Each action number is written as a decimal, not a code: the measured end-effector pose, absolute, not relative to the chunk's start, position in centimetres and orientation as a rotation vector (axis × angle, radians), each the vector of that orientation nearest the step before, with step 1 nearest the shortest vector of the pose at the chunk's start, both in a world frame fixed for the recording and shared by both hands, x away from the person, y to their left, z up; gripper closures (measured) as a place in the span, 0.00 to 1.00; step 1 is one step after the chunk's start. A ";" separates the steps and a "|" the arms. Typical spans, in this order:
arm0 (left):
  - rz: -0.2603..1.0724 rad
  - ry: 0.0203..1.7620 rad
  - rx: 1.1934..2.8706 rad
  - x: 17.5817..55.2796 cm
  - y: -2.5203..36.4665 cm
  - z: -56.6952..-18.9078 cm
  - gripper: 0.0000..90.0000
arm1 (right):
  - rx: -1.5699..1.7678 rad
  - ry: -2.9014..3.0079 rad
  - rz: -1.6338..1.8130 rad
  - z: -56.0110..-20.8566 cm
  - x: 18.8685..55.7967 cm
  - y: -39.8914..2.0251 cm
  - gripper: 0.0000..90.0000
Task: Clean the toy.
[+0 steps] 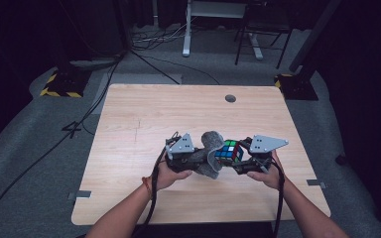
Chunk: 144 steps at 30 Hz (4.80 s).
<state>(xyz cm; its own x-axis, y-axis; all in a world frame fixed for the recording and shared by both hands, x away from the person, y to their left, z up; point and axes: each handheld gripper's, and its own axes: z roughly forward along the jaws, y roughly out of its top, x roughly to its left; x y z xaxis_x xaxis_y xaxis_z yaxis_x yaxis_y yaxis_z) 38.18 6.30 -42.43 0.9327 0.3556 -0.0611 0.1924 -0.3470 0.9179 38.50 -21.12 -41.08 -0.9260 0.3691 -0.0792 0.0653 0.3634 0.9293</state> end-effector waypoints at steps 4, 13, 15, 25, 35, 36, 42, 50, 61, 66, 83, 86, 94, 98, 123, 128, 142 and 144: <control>0.183 0.423 1.966 38.5 6.1 -42.8 0.78 | 0.348 2.376 1.576 -41.3 38.1 -20.4 0.37; 0.106 0.414 2.042 38.7 4.3 -44.8 0.78 | 0.302 2.361 1.605 -41.0 37.6 -19.6 0.37; 0.065 0.409 2.037 38.7 4.1 -45.1 0.78 | 0.318 2.356 1.613 -41.0 37.8 -19.8 0.37; -0.066 0.403 2.036 38.7 3.2 -46.5 0.78 | 0.346 2.351 1.653 -41.2 38.3 -20.5 0.37; 0.016 0.396 1.933 38.5 4.7 -45.0 0.78 | 0.370 2.325 1.756 -41.2 38.6 -20.8 0.37; 0.023 0.401 1.923 38.5 5.0 -44.9 0.78 | 0.376 2.327 1.752 -41.2 38.7 -20.9 0.37; 0.021 0.411 1.889 38.8 5.6 -44.6 0.78 | 0.375 2.391 1.639 -41.3 38.9 -20.9 0.37; 0.047 0.378 1.941 38.5 5.3 -44.3 0.78 | 0.351 2.541 1.411 -42.2 38.9 -20.1 0.36; 0.100 0.379 1.959 38.4 5.5 -43.8 0.78 | 0.345 2.580 1.288 -42.8 38.9 -19.7 0.37; 0.116 0.438 2.005 39.3 5.7 -44.7 0.78 | 0.345 2.554 1.335 -42.3 38.8 -20.1 0.37; 0.051 0.344 2.055 38.2 3.3 -45.7 0.78 | 0.366 2.424 1.575 -40.7 38.5 -20.8 0.37; 0.059 0.347 2.018 38.1 3.9 -45.2 0.78 | 0.367 2.407 1.614 -40.3 38.6 -21.0 0.37; 0.087 0.375 1.946 38.6 5.5 -44.2 0.78 | 0.385 2.376 1.614 -40.1 38.6 -21.4 0.37; 0.102 0.371 1.892 38.9 6.5 -43.6 0.78 | 0.390 2.391 1.545 -40.4 38.6 -21.3 0.37; -0.014 0.268 2.010 37.3 2.5 -46.9 0.78 | 0.401 2.342 1.612 -40.1 38.2 -21.0 0.37; -0.039 0.289 1.942 37.2 2.7 -46.6 0.78 | 0.438 2.332 1.644 -40.1 38.2 -21.3 0.37; 0.000 0.318 1.915 38.0 4.0 -46.1 0.78 | 0.531 2.376 1.662 -40.4 38.9 -21.6 0.37; 0.004 0.324 1.907 38.0 4.0 -46.1 0.78 | 0.545 2.387 1.652 -40.5 39.1 -21.7 0.37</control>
